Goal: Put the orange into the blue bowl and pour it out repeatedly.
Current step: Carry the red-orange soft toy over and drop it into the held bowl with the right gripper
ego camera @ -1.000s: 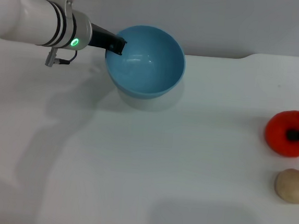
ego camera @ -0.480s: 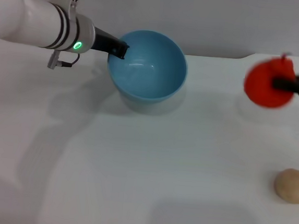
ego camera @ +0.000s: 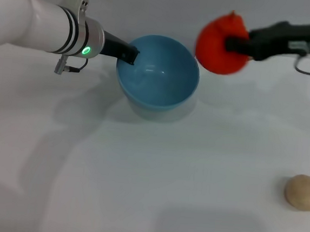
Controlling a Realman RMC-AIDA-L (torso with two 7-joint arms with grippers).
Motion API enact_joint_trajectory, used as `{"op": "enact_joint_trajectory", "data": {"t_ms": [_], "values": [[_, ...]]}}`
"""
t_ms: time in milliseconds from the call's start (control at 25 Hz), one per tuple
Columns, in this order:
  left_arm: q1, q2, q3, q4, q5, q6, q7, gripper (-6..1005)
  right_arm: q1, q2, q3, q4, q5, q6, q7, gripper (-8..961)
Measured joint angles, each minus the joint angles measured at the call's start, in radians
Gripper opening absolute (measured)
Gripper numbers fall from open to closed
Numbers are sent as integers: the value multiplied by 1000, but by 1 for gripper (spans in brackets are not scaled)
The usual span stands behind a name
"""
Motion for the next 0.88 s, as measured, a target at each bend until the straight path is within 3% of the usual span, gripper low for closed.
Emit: {"op": "enact_joint_trajectory", "data": {"t_ms": [440,720,880], "values": [[5,-2,28,-2,-14,-4,-2,-1,131,1,-211,209,12,224,-4,38],[14,-2,38,-2,-16,-6,-1,-1,142,2,-279,215,23,283,1,277],[19,0,38,3,-16,-10,-1,-1,72,3,-271,135,91,302,-6,475]]}}
